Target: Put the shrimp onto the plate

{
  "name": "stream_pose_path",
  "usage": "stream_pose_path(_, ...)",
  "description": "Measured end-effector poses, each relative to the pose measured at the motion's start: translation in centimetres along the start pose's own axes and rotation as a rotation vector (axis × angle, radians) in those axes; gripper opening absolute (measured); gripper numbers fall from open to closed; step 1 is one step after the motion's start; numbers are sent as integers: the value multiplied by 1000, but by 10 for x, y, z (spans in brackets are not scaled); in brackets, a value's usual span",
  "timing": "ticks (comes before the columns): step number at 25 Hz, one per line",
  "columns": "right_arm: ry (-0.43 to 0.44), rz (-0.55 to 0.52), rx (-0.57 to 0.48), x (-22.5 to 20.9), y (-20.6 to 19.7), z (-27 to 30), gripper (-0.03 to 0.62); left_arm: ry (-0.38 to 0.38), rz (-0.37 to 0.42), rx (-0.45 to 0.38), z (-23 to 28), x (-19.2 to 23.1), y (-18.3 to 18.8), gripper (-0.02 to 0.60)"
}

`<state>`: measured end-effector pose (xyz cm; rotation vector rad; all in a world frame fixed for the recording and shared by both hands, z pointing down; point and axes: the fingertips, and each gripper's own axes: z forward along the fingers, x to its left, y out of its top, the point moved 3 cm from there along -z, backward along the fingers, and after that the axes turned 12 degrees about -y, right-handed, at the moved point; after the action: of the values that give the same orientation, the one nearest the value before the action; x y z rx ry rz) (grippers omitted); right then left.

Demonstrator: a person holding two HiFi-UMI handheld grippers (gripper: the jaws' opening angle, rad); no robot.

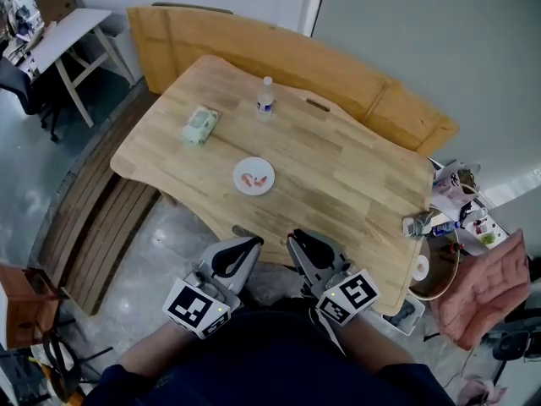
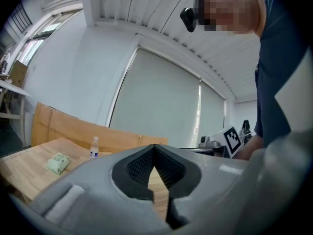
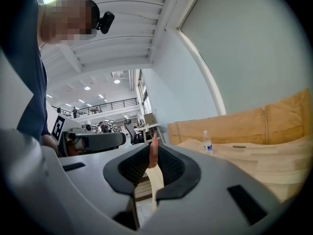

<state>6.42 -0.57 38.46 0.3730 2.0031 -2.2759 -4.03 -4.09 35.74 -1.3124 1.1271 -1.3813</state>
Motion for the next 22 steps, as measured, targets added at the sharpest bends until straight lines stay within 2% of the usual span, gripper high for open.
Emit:
stream_pose_path(11, 90, -21, 57, -41, -4, 62, 60, 105, -31, 19, 28, 43, -3, 4)
stream_pose_path(17, 113, 7, 86, -59, -16, 96, 60, 151, -39, 19, 38, 60, -2, 4)
stream_pose_path(22, 101, -14, 109, -74, -25, 123, 60, 180, -45, 26, 37, 69, -5, 3)
